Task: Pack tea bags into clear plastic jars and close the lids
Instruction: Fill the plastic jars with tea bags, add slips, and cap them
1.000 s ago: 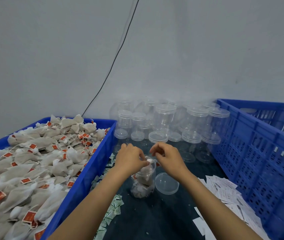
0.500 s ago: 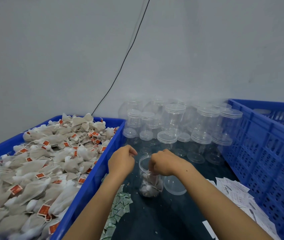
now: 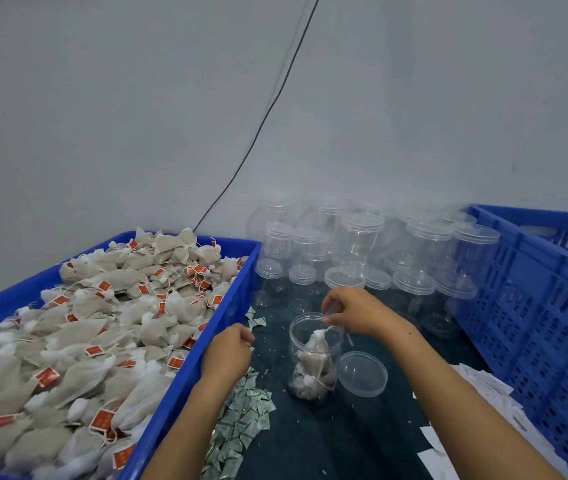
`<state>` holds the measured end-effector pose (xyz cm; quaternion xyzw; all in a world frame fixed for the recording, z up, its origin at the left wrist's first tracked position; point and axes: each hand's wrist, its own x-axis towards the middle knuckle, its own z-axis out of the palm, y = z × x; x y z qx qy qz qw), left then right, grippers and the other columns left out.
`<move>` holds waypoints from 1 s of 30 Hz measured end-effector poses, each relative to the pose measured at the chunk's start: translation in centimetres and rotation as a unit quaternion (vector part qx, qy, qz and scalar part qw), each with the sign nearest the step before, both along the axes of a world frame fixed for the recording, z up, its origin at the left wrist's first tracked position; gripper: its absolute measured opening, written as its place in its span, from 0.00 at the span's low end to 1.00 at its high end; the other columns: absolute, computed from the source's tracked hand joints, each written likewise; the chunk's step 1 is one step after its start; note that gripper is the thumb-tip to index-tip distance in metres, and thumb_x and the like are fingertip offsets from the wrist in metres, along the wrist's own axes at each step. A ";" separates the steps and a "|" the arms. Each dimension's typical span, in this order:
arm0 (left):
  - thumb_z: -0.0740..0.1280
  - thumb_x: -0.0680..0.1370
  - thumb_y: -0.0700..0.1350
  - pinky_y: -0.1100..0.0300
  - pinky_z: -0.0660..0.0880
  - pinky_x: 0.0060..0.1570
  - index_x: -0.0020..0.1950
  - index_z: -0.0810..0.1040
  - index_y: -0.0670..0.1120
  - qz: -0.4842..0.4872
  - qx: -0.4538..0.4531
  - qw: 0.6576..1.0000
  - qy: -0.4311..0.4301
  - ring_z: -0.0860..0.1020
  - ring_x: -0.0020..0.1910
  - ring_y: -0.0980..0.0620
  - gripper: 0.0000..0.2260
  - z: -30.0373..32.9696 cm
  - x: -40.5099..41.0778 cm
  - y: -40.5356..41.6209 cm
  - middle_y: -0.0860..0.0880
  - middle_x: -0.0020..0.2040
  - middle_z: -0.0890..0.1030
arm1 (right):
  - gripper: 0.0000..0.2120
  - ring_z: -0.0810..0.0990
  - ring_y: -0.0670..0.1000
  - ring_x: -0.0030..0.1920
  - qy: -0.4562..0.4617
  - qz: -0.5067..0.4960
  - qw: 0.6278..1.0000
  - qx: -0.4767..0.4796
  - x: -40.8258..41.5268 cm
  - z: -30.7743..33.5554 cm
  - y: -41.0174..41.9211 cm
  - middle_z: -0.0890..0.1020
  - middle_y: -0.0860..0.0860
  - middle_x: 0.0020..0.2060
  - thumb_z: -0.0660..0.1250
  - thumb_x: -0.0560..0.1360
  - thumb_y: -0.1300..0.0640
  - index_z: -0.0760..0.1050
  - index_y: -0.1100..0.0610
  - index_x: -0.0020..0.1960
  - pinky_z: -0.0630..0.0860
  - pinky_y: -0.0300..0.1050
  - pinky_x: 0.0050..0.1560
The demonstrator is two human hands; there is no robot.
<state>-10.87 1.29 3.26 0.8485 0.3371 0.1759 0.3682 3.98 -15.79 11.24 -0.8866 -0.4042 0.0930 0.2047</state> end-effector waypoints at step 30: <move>0.68 0.77 0.43 0.55 0.73 0.57 0.56 0.76 0.43 -0.025 0.236 0.942 0.238 0.72 0.61 0.46 0.09 -2.9 1.4 -1.0 0.44 0.60 0.76 | 0.20 0.82 0.44 0.37 -0.031 0.031 0.977 0.206 -1.4 -0.4 -2.8 0.83 0.44 0.43 0.55 0.76 0.70 0.78 0.49 0.43 0.78 0.42 0.44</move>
